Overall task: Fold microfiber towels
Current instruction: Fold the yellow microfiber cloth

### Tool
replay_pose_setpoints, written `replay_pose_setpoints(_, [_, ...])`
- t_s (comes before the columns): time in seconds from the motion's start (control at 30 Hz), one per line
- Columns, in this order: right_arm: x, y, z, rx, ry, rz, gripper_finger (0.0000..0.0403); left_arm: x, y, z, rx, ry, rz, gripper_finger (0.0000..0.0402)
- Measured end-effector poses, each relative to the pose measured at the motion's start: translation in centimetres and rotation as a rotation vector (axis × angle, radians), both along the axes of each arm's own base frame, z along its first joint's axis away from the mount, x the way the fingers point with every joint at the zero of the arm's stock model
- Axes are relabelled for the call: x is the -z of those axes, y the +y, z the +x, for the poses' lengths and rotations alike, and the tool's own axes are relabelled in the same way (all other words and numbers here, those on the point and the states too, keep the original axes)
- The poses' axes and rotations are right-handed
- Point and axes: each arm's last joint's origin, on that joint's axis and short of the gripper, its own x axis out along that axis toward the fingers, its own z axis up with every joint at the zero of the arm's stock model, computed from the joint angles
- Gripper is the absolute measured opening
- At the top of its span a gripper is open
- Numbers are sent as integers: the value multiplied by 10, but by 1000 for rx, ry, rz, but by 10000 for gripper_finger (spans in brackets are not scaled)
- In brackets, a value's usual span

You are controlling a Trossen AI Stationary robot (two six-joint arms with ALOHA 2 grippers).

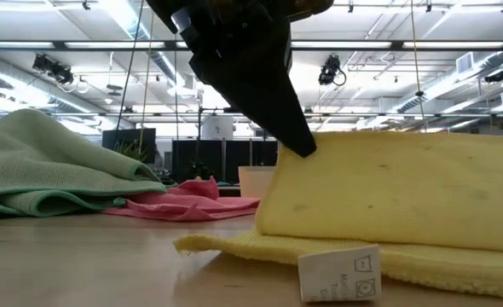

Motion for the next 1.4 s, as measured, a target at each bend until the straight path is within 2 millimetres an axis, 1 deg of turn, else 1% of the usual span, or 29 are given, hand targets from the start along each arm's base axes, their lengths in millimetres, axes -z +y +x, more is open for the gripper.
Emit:
replay_pose_setpoints(0.1, [-13,-7,1,-5,-38,-7,5,-7,2,-1,22,-15,14,6])
replay_pose_setpoints(0.2, [-30,-21,-1,2,-75,-42,4,-28,10,-3,3,-78,60,7])
replay_pose_setpoints(0.3, [-47,-41,-7,16,-68,-104,3,-51,23,-6,-20,-140,153,7])
replay_pose_setpoints(0.4, [-60,-64,-13,40,-46,-183,3,-65,42,-6,-43,-167,213,6])
replay_pose_setpoints(0.47, [-67,-79,-16,64,-33,-234,2,-67,56,-3,-56,-165,237,7])
replay_pose_setpoints(0.6, [-75,-106,-19,110,15,-340,2,-64,86,4,-69,-121,299,5])
replay_pose_setpoints(0.7, [-79,-121,-20,142,36,-406,2,-63,106,8,-81,-112,332,6])
replay_pose_setpoints(0.8, [-81,-132,-19,165,65,-453,2,-68,121,11,-80,-138,365,6])
replay_pose_setpoints(1.0, [-82,-146,-16,178,117,-543,1,-68,145,13,-92,-116,385,6])
replay_pose_setpoints(1.17, [-82,-154,-12,185,131,-591,1,-68,154,14,-91,-108,400,5])
replay_pose_setpoints(1.23, [-82,-153,-10,185,126,-579,1,-67,153,13,-77,-102,384,5])
replay_pose_setpoints(1.3, [-82,-149,-8,172,110,-534,1,-66,150,12,-55,-92,324,5])
replay_pose_setpoints(1.4, [-81,-136,-4,129,59,-431,1,-63,137,9,-21,-63,239,6])
